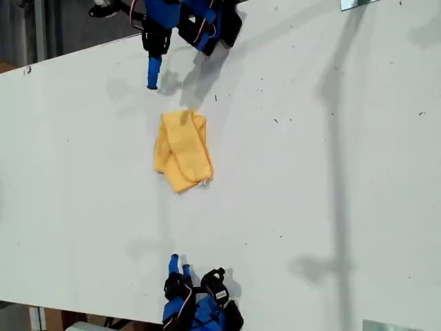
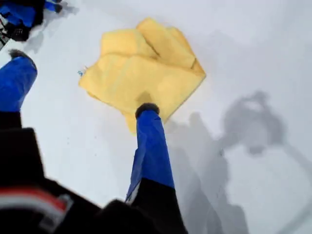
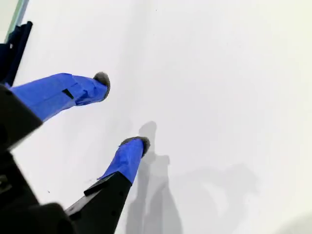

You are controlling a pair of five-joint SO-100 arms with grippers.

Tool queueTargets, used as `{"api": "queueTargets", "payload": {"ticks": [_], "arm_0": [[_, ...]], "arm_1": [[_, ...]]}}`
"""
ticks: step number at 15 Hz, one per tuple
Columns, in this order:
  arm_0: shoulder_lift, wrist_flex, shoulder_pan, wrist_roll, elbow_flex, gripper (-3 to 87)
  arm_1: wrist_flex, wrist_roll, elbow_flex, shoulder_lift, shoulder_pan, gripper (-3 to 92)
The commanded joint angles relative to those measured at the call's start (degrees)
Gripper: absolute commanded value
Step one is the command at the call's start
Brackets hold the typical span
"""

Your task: Grasp corners of a square towel and fold twice.

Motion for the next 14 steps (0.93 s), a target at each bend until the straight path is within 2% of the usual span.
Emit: {"api": "queueTargets", "payload": {"ticks": [1, 2, 3, 4, 5, 7, 8, 9, 10, 11, 14], "arm_0": [[0.3, -0.3, 4.6, -0.4, -0.3, 20.4], [0.3, -0.3, 6.3, -0.2, -0.3, 20.3], [0.3, -0.2, 8.8, -0.1, -0.5, 20.1], [0.3, 0.0, 10.0, -3.4, -0.2, 19.9], [0.3, -0.2, 10.2, -5.5, 0.4, 19.7], [0.3, -0.7, 11.6, -0.4, 0.7, 19.4], [0.3, -0.8, 11.6, 4.0, 0.7, 19.2], [0.3, -1.0, 11.7, 13.3, 0.7, 19.0], [0.3, -1.5, 11.7, 19.0, 0.9, 18.9], [0.3, -1.3, 11.6, 17.1, 0.9, 18.6], [0.3, -1.3, 11.5, 17.5, 0.9, 17.3]], "arm_1": [[-9.1, 4.3, 8.9, 1.7, -5.1, 47.8], [-10.8, 5.9, 11.1, 1.7, -6.3, 39.2], [-11.1, 6.9, 12.0, 1.7, -6.9, 22.3], [-11.6, 9.3, 13.9, 1.7, -7.6, 12.0], [-12.0, 12.6, 16.4, 1.7, -8.0, 11.7], [-6.9, 33.6, 20.7, 1.6, -6.9, 10.7], [-3.8, 33.6, 20.2, 1.6, -7.3, 9.0], [-1.1, 33.6, 20.0, 1.6, -7.9, 9.3], [0.9, 33.7, 19.9, 1.6, -8.1, 9.3], [1.8, 33.7, 19.0, 1.6, -8.7, 9.3], [2.1, 36.2, 18.4, 1.6, -9.8, 9.3]]}}
